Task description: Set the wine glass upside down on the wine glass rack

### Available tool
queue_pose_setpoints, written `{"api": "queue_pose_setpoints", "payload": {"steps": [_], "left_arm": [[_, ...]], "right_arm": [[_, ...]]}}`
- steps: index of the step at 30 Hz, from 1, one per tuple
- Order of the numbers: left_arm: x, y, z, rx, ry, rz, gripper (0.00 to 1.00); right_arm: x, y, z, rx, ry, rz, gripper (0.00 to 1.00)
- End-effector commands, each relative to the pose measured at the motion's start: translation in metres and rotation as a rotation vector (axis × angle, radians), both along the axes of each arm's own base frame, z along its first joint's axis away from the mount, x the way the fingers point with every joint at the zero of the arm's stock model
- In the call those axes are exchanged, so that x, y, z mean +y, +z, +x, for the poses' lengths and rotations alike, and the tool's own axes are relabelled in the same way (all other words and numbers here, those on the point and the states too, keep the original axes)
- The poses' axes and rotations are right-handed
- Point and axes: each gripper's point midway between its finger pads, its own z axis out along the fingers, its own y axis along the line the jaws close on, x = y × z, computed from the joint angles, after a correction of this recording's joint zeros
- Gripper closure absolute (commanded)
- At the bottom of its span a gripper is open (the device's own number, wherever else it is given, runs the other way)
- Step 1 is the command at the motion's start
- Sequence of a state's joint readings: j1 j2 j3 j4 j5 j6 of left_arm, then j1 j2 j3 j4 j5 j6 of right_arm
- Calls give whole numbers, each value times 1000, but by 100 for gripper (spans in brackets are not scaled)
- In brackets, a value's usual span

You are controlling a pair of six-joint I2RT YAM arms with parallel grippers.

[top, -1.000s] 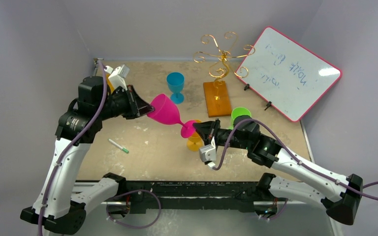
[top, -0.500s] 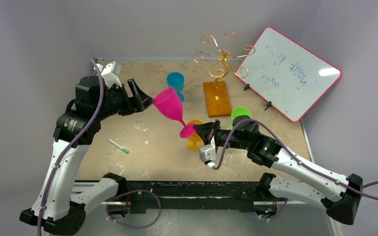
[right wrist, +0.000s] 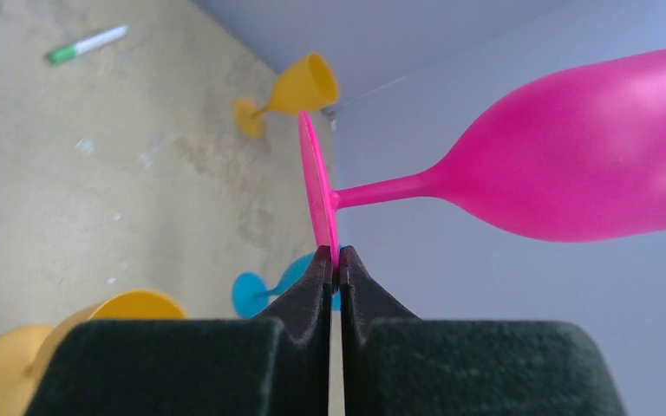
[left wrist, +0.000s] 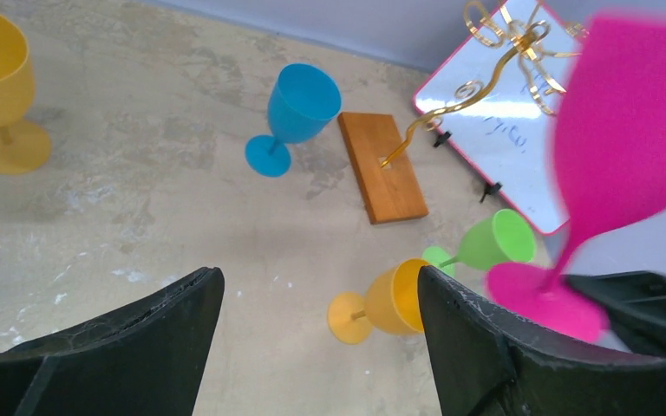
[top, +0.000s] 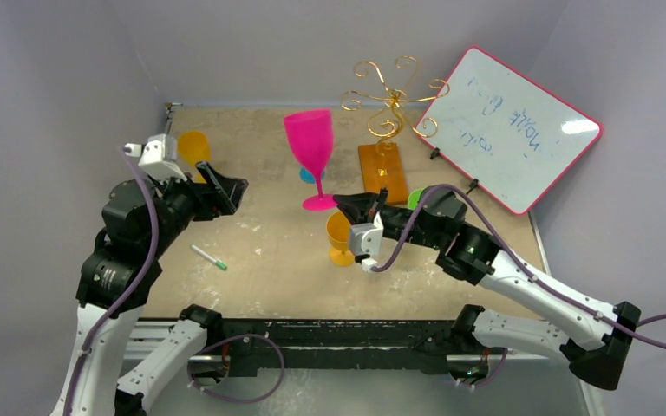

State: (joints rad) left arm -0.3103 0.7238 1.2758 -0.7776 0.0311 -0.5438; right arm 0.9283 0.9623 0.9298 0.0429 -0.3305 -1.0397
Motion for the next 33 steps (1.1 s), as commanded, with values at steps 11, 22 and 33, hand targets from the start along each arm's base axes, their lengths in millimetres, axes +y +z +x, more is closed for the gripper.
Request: {"api": "queue_pose_setpoints", "payload": {"steps": [11, 22, 33], "left_arm": [[-10, -95, 25, 53, -43, 90, 16], [-4, -123, 36, 68, 11, 96, 5], [16, -125, 33, 40, 107, 130, 6]], "right_arm": [[-37, 198, 43, 154, -313, 691, 100], [-63, 230, 134, 323, -539, 770, 100], [-105, 218, 225, 505, -623, 901, 100]]}}
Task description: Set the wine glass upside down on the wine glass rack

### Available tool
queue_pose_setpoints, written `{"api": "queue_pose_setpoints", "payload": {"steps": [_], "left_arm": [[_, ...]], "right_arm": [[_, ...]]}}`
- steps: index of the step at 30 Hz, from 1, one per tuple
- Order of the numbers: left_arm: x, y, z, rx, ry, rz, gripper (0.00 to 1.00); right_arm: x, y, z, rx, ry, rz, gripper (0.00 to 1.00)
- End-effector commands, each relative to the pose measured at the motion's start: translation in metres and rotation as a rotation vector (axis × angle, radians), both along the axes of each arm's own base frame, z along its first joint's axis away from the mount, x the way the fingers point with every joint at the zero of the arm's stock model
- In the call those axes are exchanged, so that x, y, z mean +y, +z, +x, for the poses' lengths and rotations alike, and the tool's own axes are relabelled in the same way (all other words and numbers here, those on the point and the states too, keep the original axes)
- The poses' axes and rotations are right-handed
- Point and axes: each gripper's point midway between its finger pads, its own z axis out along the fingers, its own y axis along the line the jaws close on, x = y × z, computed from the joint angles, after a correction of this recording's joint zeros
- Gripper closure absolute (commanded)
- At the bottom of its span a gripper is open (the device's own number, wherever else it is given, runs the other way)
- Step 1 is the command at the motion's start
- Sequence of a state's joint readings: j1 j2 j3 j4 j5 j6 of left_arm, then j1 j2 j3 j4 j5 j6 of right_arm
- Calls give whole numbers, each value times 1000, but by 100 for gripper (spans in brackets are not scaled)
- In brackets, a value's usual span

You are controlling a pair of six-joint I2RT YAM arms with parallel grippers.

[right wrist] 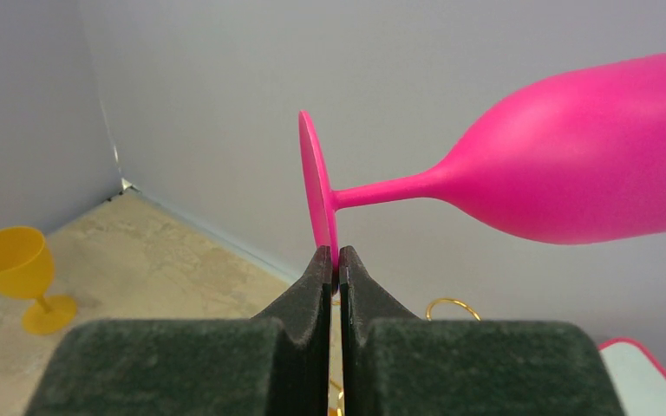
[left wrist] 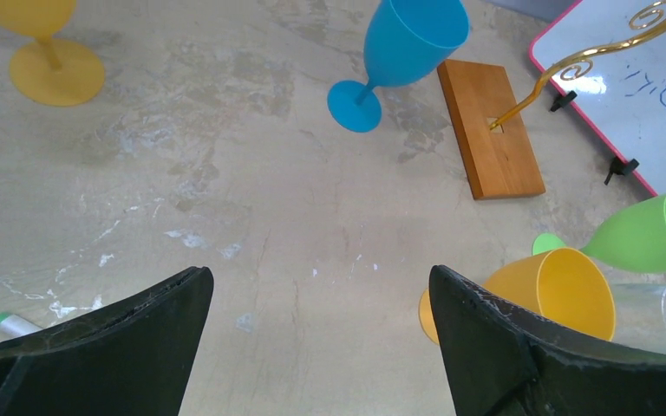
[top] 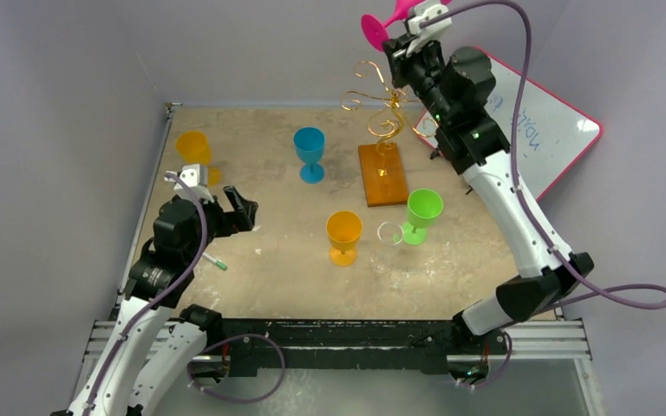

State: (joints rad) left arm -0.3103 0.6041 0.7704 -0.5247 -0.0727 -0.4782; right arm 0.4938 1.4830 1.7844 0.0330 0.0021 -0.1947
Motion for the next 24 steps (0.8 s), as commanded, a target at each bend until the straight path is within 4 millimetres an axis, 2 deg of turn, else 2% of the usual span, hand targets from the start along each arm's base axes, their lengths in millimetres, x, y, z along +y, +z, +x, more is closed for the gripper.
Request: {"api": "queue_pose_setpoints", "payload": {"steps": [1, 7, 12, 20, 24], "left_arm": [[4, 11, 6, -58, 23, 6, 6], [5, 13, 5, -68, 26, 7, 7], [7, 13, 4, -72, 38, 10, 7], [9, 14, 4, -73, 47, 13, 7], [10, 15, 3, -78, 52, 13, 8]], "right_arm": [[-18, 30, 19, 16, 30, 180, 100], [-42, 33, 56, 70, 59, 318, 100], [-57, 24, 87, 138, 48, 459, 100], [-80, 6, 118, 220, 36, 690, 100], [-80, -15, 132, 326, 46, 767, 100]]}}
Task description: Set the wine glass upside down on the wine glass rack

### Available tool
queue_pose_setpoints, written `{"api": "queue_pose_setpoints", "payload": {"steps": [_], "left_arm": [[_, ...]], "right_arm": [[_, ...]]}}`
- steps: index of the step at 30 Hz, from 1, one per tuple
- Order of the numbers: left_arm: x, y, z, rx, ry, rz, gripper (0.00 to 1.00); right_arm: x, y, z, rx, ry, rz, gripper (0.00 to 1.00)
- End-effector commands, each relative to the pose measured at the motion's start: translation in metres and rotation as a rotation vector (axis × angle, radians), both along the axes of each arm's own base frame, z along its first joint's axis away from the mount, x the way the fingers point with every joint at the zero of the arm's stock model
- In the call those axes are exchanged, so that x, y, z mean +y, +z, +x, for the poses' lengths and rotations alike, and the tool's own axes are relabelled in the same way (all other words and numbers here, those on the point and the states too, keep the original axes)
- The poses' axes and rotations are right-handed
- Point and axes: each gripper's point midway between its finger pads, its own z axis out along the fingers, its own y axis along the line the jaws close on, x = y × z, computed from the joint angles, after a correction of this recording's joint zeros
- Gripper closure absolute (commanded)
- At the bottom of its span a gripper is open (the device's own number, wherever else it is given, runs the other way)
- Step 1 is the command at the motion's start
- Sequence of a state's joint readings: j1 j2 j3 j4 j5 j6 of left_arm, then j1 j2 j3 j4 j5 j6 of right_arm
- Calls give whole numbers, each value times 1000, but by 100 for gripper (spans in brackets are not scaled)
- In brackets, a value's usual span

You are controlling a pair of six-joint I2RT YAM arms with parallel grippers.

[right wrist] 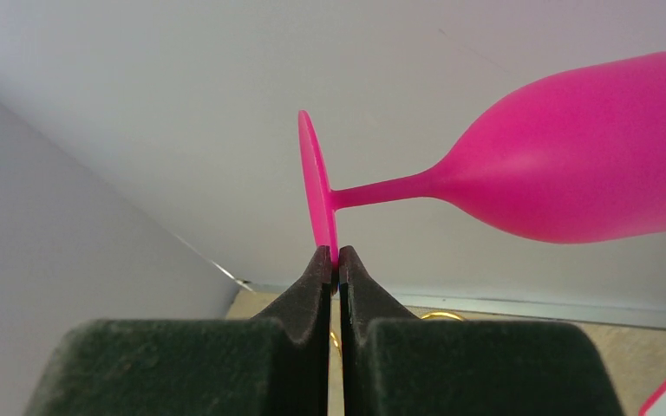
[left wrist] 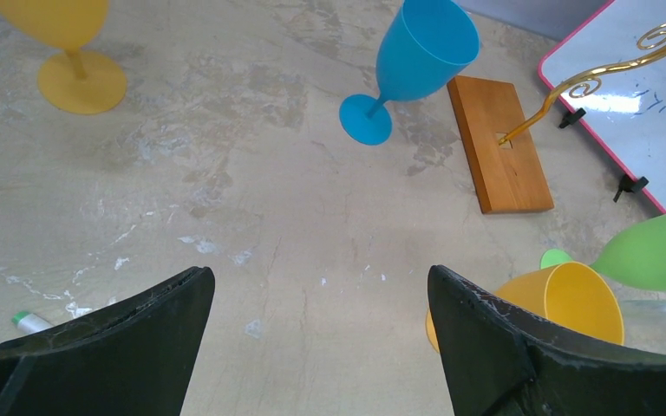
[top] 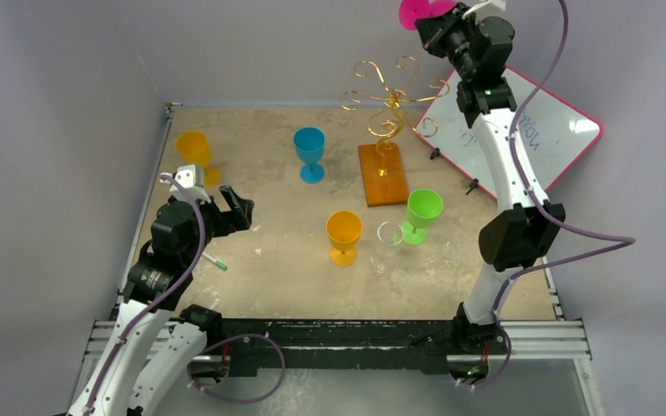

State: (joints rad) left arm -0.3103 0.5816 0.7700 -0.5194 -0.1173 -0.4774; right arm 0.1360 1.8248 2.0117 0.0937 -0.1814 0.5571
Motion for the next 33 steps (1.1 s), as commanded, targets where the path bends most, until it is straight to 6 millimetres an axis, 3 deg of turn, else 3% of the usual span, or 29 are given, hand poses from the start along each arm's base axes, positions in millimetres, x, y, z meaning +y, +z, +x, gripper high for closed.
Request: {"api": "queue_pose_setpoints", "payload": {"steps": [1, 14, 33], "left_arm": [[3, 9, 3, -49, 12, 8, 8], [4, 10, 2, -55, 21, 8, 8], [4, 11, 2, -57, 19, 8, 8]], "right_arm": [[6, 22, -2, -10, 65, 153, 100], [21, -11, 5, 94, 143, 214, 100], [40, -36, -7, 184, 269, 195, 100]]}}
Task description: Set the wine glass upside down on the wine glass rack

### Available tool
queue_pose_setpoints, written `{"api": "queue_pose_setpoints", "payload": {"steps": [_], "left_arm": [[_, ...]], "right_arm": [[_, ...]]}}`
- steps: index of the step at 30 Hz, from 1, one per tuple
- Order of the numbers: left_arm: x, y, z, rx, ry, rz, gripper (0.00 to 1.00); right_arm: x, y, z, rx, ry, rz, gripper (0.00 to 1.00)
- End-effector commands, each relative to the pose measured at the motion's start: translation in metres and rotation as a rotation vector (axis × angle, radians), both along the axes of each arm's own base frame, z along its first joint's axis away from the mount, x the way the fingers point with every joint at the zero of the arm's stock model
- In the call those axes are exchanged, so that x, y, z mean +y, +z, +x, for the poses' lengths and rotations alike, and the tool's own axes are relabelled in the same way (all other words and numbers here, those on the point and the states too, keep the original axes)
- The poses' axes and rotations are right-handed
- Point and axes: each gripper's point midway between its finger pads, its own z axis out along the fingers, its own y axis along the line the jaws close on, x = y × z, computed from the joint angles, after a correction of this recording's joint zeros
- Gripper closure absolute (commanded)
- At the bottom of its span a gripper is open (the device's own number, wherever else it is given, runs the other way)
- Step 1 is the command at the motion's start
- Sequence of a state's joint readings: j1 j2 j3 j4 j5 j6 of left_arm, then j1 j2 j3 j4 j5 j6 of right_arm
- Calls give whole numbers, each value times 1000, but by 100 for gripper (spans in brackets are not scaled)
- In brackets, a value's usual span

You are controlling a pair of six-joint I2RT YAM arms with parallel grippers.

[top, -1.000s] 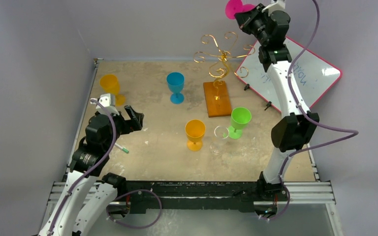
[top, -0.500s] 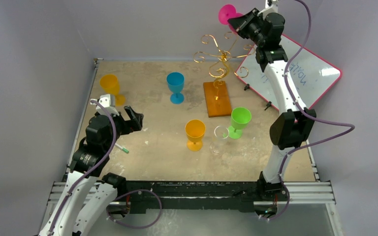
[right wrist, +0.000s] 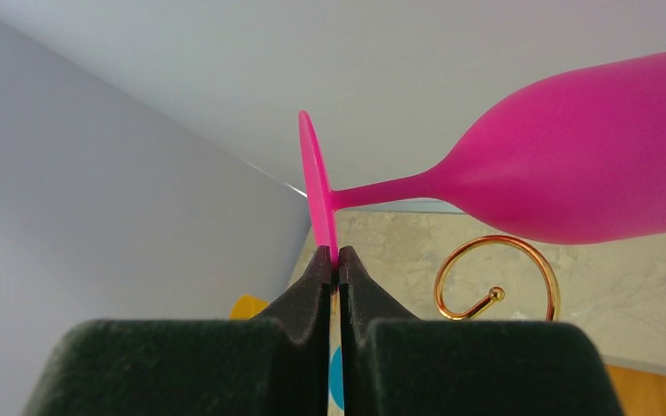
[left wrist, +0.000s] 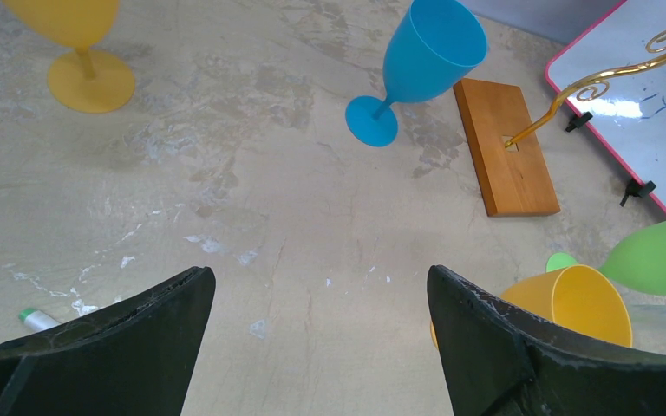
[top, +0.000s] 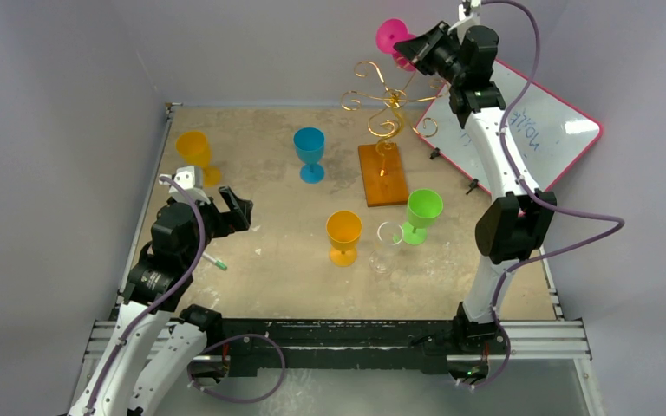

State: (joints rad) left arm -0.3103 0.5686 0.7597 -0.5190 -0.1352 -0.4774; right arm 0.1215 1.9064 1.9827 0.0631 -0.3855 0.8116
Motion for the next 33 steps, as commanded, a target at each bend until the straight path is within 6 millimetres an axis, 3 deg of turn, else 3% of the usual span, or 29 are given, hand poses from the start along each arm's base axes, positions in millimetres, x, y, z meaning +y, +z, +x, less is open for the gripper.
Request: {"api": "queue_pose_setpoints", "payload": {"steps": [1, 17, 33], "left_arm": [[1, 12, 2, -52, 3, 3, 8], [3, 13, 2, -55, 15, 6, 8], [5, 12, 2, -54, 24, 8, 8]], "right_arm": [[8, 23, -15, -57, 63, 7, 100], [13, 9, -32, -11, 123, -46, 100], [2, -2, -42, 49, 76, -108, 100]]}}
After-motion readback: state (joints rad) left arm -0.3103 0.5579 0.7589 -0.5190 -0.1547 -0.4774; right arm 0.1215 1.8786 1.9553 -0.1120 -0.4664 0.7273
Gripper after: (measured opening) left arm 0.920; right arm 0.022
